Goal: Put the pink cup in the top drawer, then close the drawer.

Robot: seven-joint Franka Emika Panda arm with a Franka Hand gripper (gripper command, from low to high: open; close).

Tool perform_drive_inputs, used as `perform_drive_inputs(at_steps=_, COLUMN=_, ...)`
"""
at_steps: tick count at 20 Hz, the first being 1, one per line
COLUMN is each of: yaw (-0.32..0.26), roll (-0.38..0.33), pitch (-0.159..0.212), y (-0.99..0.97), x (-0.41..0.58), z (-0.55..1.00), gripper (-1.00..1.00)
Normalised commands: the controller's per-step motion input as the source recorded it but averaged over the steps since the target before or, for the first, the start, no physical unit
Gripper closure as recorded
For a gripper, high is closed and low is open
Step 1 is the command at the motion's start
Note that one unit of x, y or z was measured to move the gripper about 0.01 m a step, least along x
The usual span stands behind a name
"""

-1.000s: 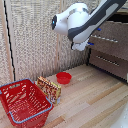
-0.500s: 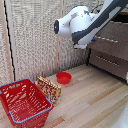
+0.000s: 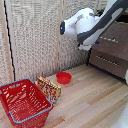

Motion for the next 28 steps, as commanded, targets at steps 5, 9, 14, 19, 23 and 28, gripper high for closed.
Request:
perform_drive_inputs(at_steps=5, yaw=-0.026, roll=-0.105, pitch=0.169, y=-0.07, x=0.0, z=0.04, gripper=1.0)
perform_drive_inputs(at_steps=9, yaw=-0.096, roll=-0.121, pitch=0.069, y=-0.01, x=-0.044, z=0.13, gripper=1.0)
perform_drive_inputs(at_steps=14, yaw=-0.107, roll=-0.141, pitch=0.037, y=-0.04, x=-0.051, z=0.19, gripper=1.0)
perform_drive_inputs(at_steps=19, yaw=-0.022, roll=-0.114, pitch=-0.005, y=-0.51, x=0.105, z=0.27, gripper=1.0)
perform_drive_inputs(at_steps=23, yaw=0.0, roll=-0.059, pitch=-0.001, y=-0.85, x=0.001, z=0.44, gripper=1.0)
perform_drive_inputs(at_steps=28, yaw=0.027, roll=-0.074, pitch=-0.041, y=-0.78, x=-0.11, z=0.56, gripper=1.0)
